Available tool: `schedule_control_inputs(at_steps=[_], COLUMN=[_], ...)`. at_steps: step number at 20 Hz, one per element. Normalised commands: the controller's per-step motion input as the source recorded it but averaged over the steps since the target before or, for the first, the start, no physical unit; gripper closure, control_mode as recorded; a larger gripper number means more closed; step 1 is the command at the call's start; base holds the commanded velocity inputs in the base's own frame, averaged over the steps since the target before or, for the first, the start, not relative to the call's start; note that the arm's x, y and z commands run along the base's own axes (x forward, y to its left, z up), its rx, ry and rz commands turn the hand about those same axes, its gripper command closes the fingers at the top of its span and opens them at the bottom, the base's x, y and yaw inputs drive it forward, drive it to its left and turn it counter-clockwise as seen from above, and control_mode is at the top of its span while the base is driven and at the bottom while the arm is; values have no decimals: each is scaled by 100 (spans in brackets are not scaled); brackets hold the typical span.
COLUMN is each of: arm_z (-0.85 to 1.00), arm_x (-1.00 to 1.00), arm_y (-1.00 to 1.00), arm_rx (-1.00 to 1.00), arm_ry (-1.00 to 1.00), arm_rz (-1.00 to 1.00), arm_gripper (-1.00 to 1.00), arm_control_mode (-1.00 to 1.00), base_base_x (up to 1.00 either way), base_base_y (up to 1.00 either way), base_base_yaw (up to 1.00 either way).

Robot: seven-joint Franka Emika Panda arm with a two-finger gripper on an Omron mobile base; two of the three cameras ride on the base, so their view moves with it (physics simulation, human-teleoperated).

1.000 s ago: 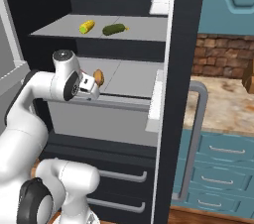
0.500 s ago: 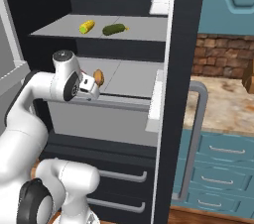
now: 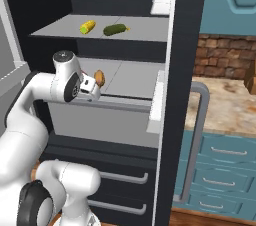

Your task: Gather the cucumber and corn from the fridge and place them on a tray on the dining counter. Then gather the chicken drumstick and steak from the fridge and place them on the other tray.

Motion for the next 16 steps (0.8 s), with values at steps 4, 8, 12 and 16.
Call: schedule_control_inputs(at_steps=[4, 8, 12, 16], arm_z=[8, 21, 32, 13], arm_x=[18, 52, 47, 33], arm_y=[6, 0, -1, -5], arm_rx=[2, 0, 0, -9], arm_ry=[-10, -11, -6, -4], arm_rz=[2, 9, 9, 12], arm_gripper=[-100, -100, -100, -100], arm_control_mode=[-100, -100, -100, -100], base_base_x=[0, 0, 0, 0], base_base_y=[0, 0, 0, 0], base_base_yaw=[0, 0, 0, 0])
